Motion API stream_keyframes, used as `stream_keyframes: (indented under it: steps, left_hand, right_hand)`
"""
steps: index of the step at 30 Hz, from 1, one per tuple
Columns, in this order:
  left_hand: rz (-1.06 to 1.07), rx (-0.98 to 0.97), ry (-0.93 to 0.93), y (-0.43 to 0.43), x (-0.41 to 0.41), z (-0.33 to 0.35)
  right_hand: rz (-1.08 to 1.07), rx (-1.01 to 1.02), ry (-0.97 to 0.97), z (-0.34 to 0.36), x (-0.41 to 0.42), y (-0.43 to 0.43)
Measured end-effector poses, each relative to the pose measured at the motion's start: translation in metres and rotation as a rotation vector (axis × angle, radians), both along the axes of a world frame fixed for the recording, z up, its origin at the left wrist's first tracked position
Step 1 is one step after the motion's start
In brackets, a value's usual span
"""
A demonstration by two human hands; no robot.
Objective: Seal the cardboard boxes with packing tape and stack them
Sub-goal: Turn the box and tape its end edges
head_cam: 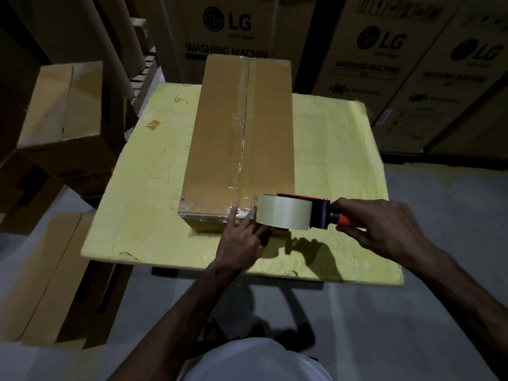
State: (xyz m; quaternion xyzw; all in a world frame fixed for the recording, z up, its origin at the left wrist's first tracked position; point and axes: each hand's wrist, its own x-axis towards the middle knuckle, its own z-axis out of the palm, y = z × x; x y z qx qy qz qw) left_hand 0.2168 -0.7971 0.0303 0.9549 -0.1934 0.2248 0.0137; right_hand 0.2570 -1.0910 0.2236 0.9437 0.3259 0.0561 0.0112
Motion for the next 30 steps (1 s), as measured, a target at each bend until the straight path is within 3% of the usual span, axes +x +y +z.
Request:
stream_keyframes:
  steps: [9, 17, 23, 30]
  left_hand:
    - [0.003, -0.075, -0.083, 0.000, 0.001, 0.004]
    - [-0.029, -0.062, -0.138, 0.003, 0.002, 0.007]
    - [0.017, -0.078, -0.111, 0.003, -0.002, 0.007]
    - [0.064, -0.144, -0.058, -0.003, -0.007, 0.009]
  right_hand:
    - [-0.057, 0.046, -0.003, -0.010, 0.002, -0.045]
    - [-0.120, 0.165, 0.142, -0.042, 0.011, -0.072]
    - [-0.138, 0.218, 0.216, -0.067, 0.015, -0.077]
    - [-0.098, 0.157, 0.166, -0.088, 0.020, -0.093]
